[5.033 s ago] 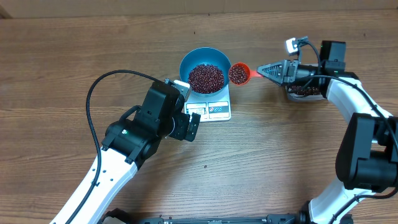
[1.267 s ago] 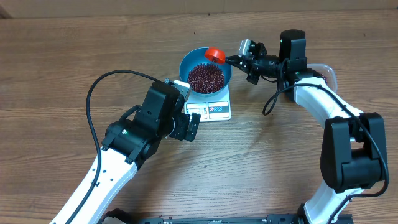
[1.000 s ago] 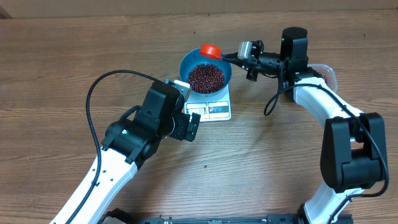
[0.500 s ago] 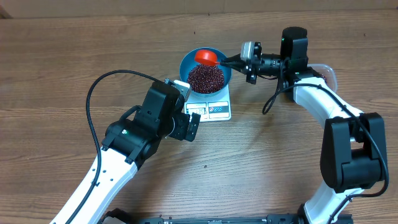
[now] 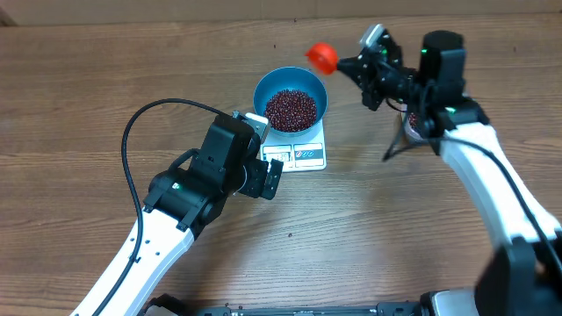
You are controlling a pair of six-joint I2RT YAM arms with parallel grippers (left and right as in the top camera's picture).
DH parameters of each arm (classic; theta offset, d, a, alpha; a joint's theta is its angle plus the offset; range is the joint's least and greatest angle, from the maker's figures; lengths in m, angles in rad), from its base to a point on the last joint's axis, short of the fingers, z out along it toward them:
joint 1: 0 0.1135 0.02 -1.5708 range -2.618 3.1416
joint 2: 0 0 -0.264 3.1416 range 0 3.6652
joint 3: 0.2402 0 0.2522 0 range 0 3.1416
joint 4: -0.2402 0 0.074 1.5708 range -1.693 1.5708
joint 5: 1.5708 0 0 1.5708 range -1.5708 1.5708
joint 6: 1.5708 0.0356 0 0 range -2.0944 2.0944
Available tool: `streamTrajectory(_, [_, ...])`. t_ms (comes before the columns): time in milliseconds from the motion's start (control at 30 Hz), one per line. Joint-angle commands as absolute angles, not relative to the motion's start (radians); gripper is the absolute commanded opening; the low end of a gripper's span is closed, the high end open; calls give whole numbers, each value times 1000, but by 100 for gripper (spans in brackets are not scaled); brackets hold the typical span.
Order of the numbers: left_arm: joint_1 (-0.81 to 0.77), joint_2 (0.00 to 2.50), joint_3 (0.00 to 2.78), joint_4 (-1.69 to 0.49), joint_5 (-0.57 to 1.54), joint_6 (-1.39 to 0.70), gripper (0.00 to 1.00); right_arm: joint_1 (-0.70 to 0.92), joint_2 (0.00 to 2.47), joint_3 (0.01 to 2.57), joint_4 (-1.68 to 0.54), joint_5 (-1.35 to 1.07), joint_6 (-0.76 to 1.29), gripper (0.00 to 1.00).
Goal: Scoop item into bowl and weigh 150g on scale
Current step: 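Move the empty red cup right back over the bean tub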
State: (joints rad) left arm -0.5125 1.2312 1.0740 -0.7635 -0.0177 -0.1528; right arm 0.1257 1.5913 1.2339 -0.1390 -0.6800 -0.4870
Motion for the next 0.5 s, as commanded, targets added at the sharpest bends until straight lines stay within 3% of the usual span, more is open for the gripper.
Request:
streamTrajectory(0, [-511, 1232, 1098, -759, -7, -134, 99, 122, 1472, 1230, -223, -405, -413, 4])
streamTrajectory(267, [-511, 1232, 1098, -759, -7, -134, 100, 122, 1359, 1230, -502, 203, -412, 4])
streamTrajectory(467, [-511, 1232, 1098, -759, -7, -134, 100, 122, 1390, 1230, -661, 251, -407, 4])
